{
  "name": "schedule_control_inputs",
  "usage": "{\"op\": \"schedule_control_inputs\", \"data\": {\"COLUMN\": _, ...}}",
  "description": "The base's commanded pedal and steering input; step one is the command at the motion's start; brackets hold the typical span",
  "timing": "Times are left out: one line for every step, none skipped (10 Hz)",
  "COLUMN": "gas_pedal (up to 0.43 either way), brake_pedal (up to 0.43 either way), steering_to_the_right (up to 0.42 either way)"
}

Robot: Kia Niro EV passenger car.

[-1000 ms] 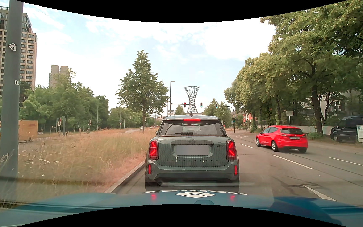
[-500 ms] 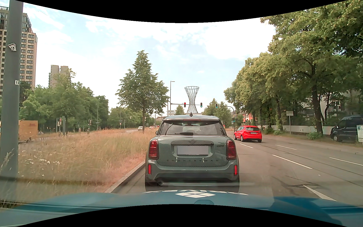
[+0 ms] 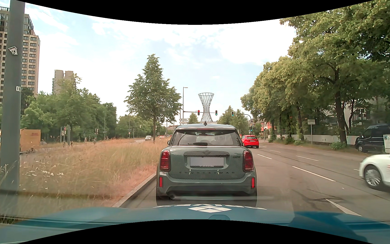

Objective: Follow the waypoints while adhering to traffic rules and regulations

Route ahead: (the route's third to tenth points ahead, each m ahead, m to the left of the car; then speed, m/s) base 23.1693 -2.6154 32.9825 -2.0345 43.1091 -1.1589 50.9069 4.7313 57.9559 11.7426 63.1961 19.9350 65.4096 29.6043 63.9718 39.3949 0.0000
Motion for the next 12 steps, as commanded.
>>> {"op": "schedule_control_inputs", "data": {"gas_pedal": 0.000, "brake_pedal": 0.238, "steering_to_the_right": -0.001}}
{"op": "schedule_control_inputs", "data": {"gas_pedal": 0.000, "brake_pedal": 0.244, "steering_to_the_right": -0.002}}
{"op": "schedule_control_inputs", "data": {"gas_pedal": 0.000, "brake_pedal": 0.244, "steering_to_the_right": -0.002}}
{"op": "schedule_control_inputs", "data": {"gas_pedal": 0.000, "brake_pedal": 0.250, "steering_to_the_right": -0.002}}
{"op": "schedule_control_inputs", "data": {"gas_pedal": 0.000, "brake_pedal": 0.250, "steering_to_the_right": -0.002}}
{"op": "schedule_control_inputs", "data": {"gas_pedal": 0.000, "brake_pedal": 0.250, "steering_to_the_right": -0.002}}
{"op": "schedule_control_inputs", "data": {"gas_pedal": 0.000, "brake_pedal": 0.250, "steering_to_the_right": -0.002}}
{"op": "schedule_control_inputs", "data": {"gas_pedal": 0.000, "brake_pedal": 0.250, "steering_to_the_right": -0.002}}
{"op": "schedule_control_inputs", "data": {"gas_pedal": 0.000, "brake_pedal": 0.256, "steering_to_the_right": -0.002}}
{"op": "schedule_control_inputs", "data": {"gas_pedal": 0.000, "brake_pedal": 0.250, "steering_to_the_right": -0.002}}
{"op": "schedule_control_inputs", "data": {"gas_pedal": 0.000, "brake_pedal": 0.250, "steering_to_the_right": -0.002}}
{"op": "schedule_control_inputs", "data": {"gas_pedal": 0.000, "brake_pedal": 0.250, "steering_to_the_right": -0.002}}
